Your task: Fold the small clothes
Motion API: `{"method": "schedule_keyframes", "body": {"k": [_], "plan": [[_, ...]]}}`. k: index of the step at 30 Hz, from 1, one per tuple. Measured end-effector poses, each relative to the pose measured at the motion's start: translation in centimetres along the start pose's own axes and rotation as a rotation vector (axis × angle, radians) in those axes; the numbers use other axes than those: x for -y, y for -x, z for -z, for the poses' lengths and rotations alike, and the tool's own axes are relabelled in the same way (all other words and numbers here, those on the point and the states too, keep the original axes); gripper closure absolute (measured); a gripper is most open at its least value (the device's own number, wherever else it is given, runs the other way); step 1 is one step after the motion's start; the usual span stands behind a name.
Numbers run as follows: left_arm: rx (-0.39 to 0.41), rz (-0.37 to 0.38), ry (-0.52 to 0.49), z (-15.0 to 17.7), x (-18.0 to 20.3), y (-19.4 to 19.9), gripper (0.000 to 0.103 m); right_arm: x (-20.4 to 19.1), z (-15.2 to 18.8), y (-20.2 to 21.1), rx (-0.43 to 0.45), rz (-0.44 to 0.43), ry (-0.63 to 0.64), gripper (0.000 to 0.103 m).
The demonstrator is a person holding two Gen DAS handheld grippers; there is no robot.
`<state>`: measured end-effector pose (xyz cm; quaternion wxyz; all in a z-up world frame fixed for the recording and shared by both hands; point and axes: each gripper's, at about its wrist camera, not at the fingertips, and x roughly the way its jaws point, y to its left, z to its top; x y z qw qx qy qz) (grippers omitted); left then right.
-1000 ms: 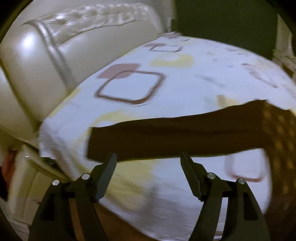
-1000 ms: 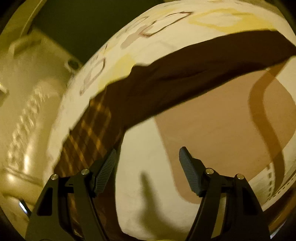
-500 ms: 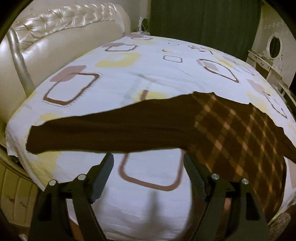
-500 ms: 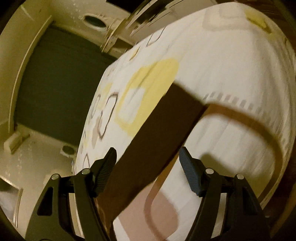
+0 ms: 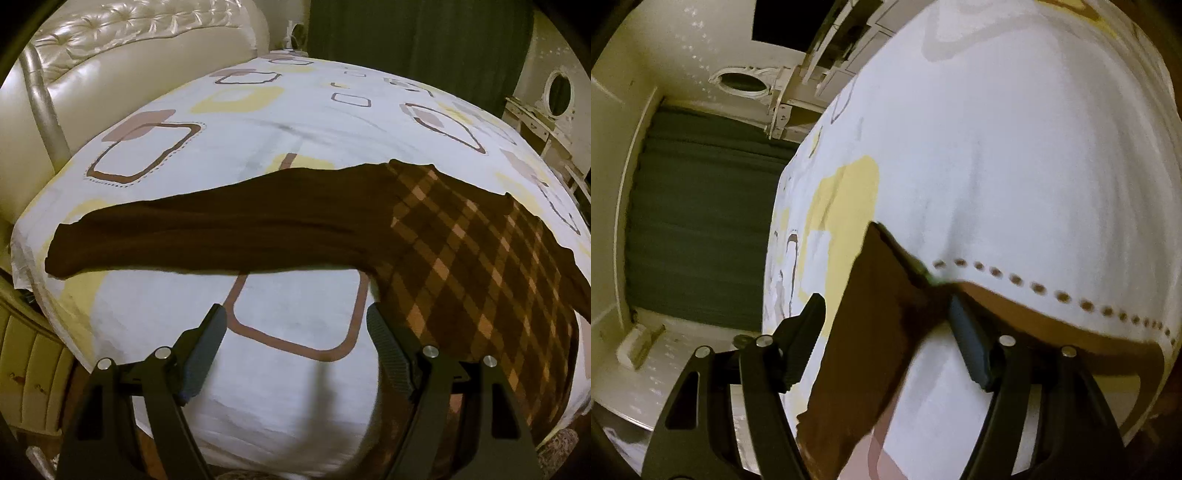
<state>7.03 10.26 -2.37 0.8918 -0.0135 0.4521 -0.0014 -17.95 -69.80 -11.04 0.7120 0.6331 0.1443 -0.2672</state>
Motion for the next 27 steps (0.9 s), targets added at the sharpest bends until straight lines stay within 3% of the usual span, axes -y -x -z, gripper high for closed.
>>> {"method": "schedule_keyframes", "body": {"k": [3, 7, 9, 11, 19, 22, 27], "plan": [[-0.004, 0.005, 0.008, 0.0, -0.1, 0.0, 0.026, 0.0, -0.8, -0.9, -0.024, 0.04, 0.026, 0.063], [-0.005, 0.01, 0.014, -0.1, -0.1, -0.1, 0.026, 0.6, -1.4, -1.4, -0.033, 0.04, -0.016, 0.075], [-0.006, 0.01, 0.018, -0.1, -0.2, -0.2, 0.026, 0.4, -1.6, -1.7, -0.053, 0.06, 0.003, 0.09], [-0.008, 0.012, 0.021, -0.1, -0.2, -0.3, 0.026, 0.6, -1.8, -1.8, -0.075, 0.058, 0.01, 0.096], [-0.01, 0.017, 0.025, -0.2, -0.3, -0.2, 0.026, -0.5, -1.7, -0.7, -0.112, -0.072, -0.05, 0.098], [-0.006, 0.018, 0.031, -0.3, -0.4, 0.1, 0.026, -3.3, -1.2, 0.2, -0.145, -0.17, -0.051, 0.098], [0.012, 0.027, 0.035, -0.5, -1.0, 0.8, 0.026, -11.6, 1.7, 2.0, -0.213, -0.31, 0.072, 0.098]]}}
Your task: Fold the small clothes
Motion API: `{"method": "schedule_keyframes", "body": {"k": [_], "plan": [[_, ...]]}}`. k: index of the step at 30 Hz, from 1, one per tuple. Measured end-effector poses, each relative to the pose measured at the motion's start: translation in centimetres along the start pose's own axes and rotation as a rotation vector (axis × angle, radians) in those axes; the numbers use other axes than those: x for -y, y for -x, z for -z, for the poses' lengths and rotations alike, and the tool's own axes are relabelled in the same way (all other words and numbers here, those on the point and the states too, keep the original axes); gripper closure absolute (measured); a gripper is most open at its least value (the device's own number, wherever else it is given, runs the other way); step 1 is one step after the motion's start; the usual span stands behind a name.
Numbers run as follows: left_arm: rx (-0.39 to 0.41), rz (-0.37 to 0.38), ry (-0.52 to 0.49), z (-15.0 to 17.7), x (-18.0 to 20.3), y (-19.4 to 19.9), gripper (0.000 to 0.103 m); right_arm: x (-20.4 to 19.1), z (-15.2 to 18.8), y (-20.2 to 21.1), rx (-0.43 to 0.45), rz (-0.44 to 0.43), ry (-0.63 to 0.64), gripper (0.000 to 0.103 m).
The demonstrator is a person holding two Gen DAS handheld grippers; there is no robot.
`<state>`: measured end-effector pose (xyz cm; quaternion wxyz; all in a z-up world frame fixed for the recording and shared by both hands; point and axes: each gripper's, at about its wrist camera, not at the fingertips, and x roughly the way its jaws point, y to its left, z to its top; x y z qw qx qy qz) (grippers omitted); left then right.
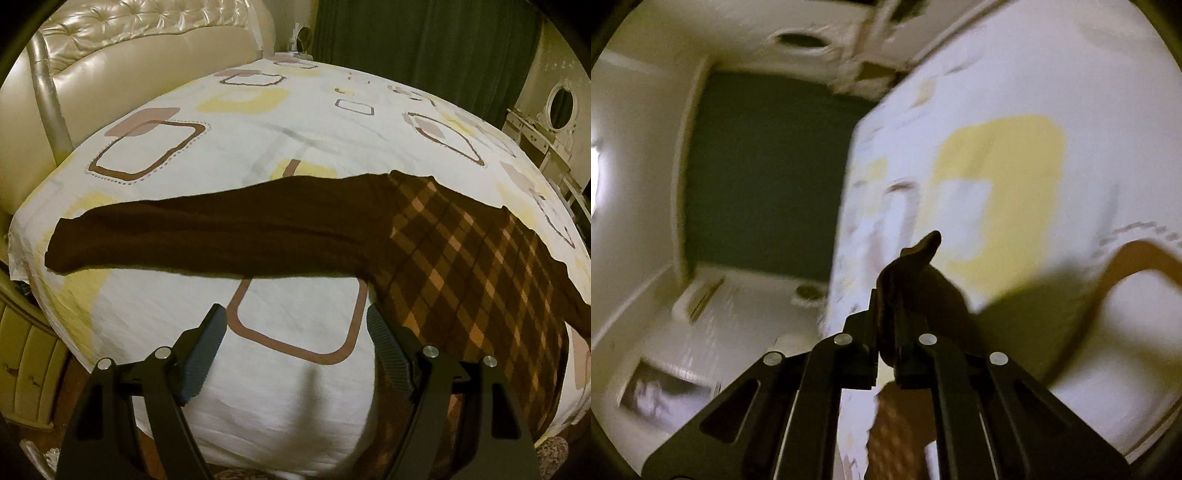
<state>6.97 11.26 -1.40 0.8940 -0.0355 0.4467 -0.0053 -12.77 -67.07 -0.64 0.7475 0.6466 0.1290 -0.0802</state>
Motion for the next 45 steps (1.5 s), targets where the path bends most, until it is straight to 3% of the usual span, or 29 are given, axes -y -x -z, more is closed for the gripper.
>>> {"method": "schedule_keyframes", "body": {"k": [3, 9, 14, 19, 24, 29, 36, 45], "plan": [[0.005, 0.008, 0.003, -0.1, -0.5, 0.5, 0.026, -5.7, 3.0, -1.9, -0.063, -0.062, 0.09, 0.098], [0.028, -0.004, -0.003, -0.4, -0.8, 1.3, 0.026, -14.5, 12.7, -8.2, -0.235, -0.127, 0.261, 0.098], [0.039, -0.007, -0.012, -0.6, -0.8, 1.8, 0.026, -17.4, 22.8, -14.7, -0.396, -0.136, 0.35, 0.098], [0.049, -0.001, 0.012, -0.9, -1.5, 2.0, 0.026, -16.9, 32.6, -20.3, -0.552, -0.099, 0.373, 0.098], [0.054, 0.007, 0.042, -1.0, -2.2, 1.9, 0.025, -16.3, 42.6, -25.4, -0.66, -0.004, 0.514, 0.098], [0.05, 0.016, 0.059, -1.1, -2.6, 1.8, 0.025, -15.0, 50.4, -28.1, -0.771, 0.045, 0.614, 0.098], [0.043, 0.03, 0.061, -1.0, -2.5, 1.6, 0.025, -12.9, 57.0, -31.1, -0.861, 0.114, 0.689, 0.098], [0.027, 0.041, 0.077, -0.8, -2.5, 1.2, 0.025, -10.9, 60.5, -32.8, -0.892, 0.186, 0.768, 0.097]]}}
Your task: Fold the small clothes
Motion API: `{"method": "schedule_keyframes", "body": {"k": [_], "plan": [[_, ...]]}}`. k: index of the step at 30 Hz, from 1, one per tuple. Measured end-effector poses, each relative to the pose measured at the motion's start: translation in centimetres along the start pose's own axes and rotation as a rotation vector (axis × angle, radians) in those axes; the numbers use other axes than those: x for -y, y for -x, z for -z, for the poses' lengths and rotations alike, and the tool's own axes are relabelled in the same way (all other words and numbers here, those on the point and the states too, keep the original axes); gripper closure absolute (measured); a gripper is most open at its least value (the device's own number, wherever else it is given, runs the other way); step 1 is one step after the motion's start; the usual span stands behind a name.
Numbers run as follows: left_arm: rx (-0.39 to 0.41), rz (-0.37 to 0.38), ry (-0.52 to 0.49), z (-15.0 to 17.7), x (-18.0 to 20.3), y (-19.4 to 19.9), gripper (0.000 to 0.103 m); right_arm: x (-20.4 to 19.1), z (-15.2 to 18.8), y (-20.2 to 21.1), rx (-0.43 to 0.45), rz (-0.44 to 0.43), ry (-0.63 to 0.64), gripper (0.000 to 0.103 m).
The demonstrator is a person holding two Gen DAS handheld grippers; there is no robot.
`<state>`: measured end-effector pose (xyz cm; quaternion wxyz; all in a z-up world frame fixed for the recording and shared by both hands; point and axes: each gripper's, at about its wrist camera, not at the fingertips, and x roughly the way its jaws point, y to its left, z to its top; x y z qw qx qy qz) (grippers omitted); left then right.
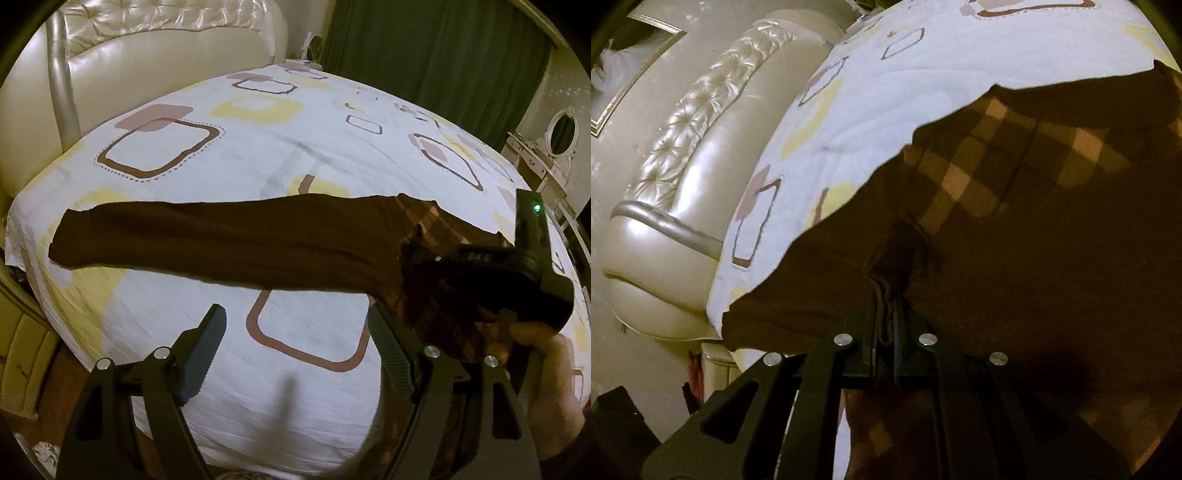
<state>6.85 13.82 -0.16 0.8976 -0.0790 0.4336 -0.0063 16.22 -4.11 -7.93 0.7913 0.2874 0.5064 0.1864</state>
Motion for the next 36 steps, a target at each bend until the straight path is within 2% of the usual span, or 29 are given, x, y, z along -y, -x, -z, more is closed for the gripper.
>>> {"method": "schedule_keyframes", "body": {"k": [7, 13, 15, 18, 20, 23, 26, 28, 29, 32, 36], "plan": [[-0.003, 0.006, -0.004, 0.2, 0.3, -0.1, 0.025, 0.0, 0.7, -1.1, -0.017, -0.02, -0.019, 0.084], [-0.014, 0.009, -0.006, 0.5, 0.5, -0.3, 0.025, -0.8, 1.1, -1.3, -0.049, -0.103, 0.002, 0.072], [-0.017, 0.008, -0.007, 0.6, 0.6, -0.3, 0.025, -0.8, 1.4, -0.5, -0.072, -0.176, -0.003, 0.07], [-0.015, 0.007, -0.011, 0.6, 0.8, -0.3, 0.025, -0.3, 1.6, 3.4, -0.013, -0.211, 0.028, 0.068], [-0.014, 0.013, -0.01, 0.7, 0.8, -0.2, 0.025, 1.4, 1.6, 7.4, 0.068, -0.22, 0.028, 0.063], [-0.018, 0.015, -0.007, 0.7, 0.9, -0.3, 0.025, 6.5, 1.3, 14.5, 0.216, -0.191, -0.034, 0.062], [-0.019, 0.017, -0.01, 0.8, 1.2, -0.3, 0.025, 13.7, 1.8, 22.1, 0.414, -0.06, -0.149, 0.062], [-0.02, 0.017, -0.012, 0.8, 1.4, -0.4, 0.025, 18.5, 2.4, 25.4, 0.495, 0.032, -0.261, 0.062], [-0.022, 0.019, -0.013, 0.9, 1.6, -0.4, 0.025, 21.3, 2.8, 26.3, 0.494, 0.079, -0.342, 0.062], [-0.029, 0.023, -0.021, 1.1, 2.2, -0.6, 0.025, 26.1, 3.6, 26.6, 0.457, 0.09, -0.456, 0.062], [-0.033, 0.009, -0.044, 1.3, 2.8, -0.7, 0.025, 28.1, 3.7, 24.7, 0.379, -0.008, -0.482, 0.063]]}}
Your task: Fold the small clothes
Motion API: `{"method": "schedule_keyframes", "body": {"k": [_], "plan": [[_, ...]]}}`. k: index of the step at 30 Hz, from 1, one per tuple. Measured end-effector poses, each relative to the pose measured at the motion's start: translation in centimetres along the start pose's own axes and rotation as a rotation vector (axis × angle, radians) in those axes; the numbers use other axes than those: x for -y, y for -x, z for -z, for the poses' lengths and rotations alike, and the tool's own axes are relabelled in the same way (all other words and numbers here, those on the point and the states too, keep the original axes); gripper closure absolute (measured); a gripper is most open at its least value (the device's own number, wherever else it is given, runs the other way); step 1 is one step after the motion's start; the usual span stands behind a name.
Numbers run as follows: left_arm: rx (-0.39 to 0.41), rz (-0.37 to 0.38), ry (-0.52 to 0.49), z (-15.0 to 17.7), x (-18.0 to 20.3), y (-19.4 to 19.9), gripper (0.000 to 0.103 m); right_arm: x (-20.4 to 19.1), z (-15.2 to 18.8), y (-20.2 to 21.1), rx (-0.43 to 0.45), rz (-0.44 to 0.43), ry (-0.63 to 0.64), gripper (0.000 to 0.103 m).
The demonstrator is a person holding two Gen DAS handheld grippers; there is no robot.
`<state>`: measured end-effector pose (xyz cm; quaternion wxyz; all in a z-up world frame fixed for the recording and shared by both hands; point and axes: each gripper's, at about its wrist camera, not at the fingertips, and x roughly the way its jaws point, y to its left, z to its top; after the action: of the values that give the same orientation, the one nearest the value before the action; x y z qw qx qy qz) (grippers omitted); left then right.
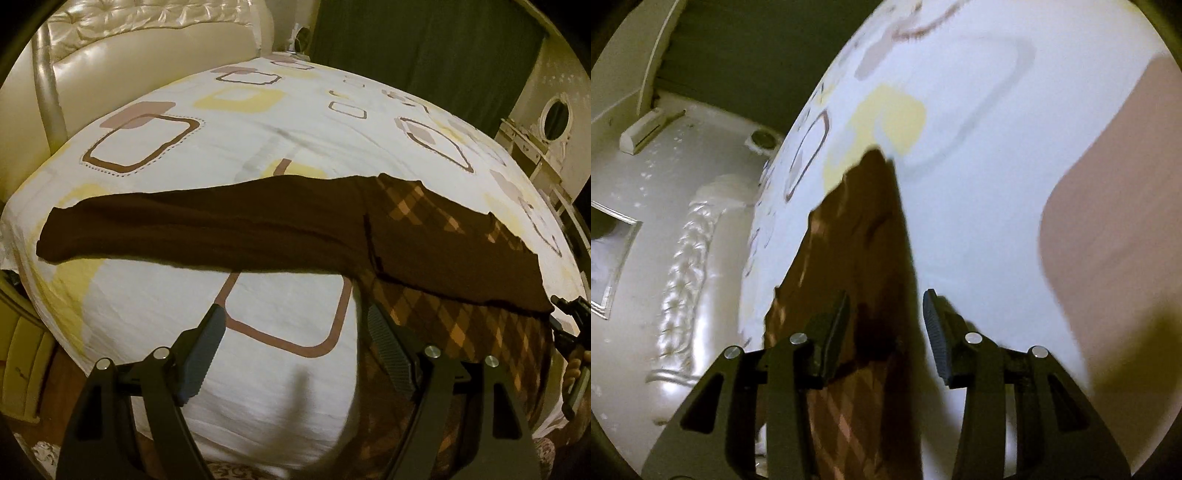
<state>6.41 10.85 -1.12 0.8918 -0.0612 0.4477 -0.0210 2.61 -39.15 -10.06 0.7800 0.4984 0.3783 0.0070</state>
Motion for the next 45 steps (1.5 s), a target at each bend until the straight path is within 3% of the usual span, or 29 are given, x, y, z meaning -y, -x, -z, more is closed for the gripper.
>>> {"method": "schedule_keyframes", "body": {"k": [1, 2, 3, 6, 12, 17, 20, 28, 29, 30, 32, 37, 40, 42, 45], "plan": [[-0.002, -0.001, -0.001, 0.0, 0.1, 0.0, 0.025, 0.0, 0.1, -0.6, -0.016, -0.002, 0.012, 0.068], [-0.005, -0.002, -0.001, 0.1, 0.1, -0.1, 0.025, -0.1, 0.2, -0.7, -0.014, 0.008, 0.026, 0.088], [-0.006, -0.003, 0.0, 0.1, 0.1, -0.1, 0.025, -0.1, 0.3, -1.1, -0.031, 0.017, 0.043, 0.093], [-0.006, -0.008, 0.001, 0.2, 0.0, -0.1, 0.024, -0.3, 0.5, -1.3, -0.048, 0.065, 0.112, 0.096], [-0.011, -0.009, 0.009, 0.4, -0.3, -0.5, 0.024, 0.0, 0.3, -1.0, -0.069, 0.048, 0.136, 0.093], [0.012, -0.002, 0.027, 0.3, -1.0, -0.4, 0.024, -0.8, -1.6, 1.1, 0.016, 0.022, 0.131, 0.088], [0.006, 0.001, 0.047, 0.4, -1.5, -0.7, 0.024, -1.5, -4.1, -0.1, 0.022, 0.015, 0.117, 0.087], [-0.008, -0.027, 0.058, 0.7, -2.3, -1.4, 0.024, -1.4, -9.5, -6.0, -0.009, 0.013, 0.056, 0.071], [-0.01, -0.028, 0.06, 0.7, -2.4, -1.5, 0.024, -1.2, -9.6, -6.5, -0.02, 0.015, 0.043, 0.08], [-0.013, -0.029, 0.065, 0.8, -2.6, -1.6, 0.024, -1.1, -9.7, -6.8, -0.025, 0.024, 0.041, 0.095], [-0.017, -0.034, 0.078, 0.9, -3.1, -1.8, 0.024, -1.0, -9.5, -7.0, -0.02, 0.066, 0.065, 0.096], [-0.032, -0.029, 0.114, 1.0, -4.1, -2.2, 0.024, -0.4, -8.9, -6.7, 0.011, 0.075, 0.08, 0.096], [-0.037, -0.019, 0.136, 1.1, -4.5, -2.3, 0.024, -1.5, -8.8, -5.7, 0.03, 0.092, 0.095, 0.086], [-0.033, -0.012, 0.14, 1.0, -4.7, -2.2, 0.024, -2.8, -7.9, -3.6, 0.089, 0.06, 0.109, 0.081], [-0.036, 0.036, 0.176, 1.0, -5.5, -2.2, 0.024, -4.8, -5.2, -1.8, 0.099, -0.028, 0.15, 0.077]]}}
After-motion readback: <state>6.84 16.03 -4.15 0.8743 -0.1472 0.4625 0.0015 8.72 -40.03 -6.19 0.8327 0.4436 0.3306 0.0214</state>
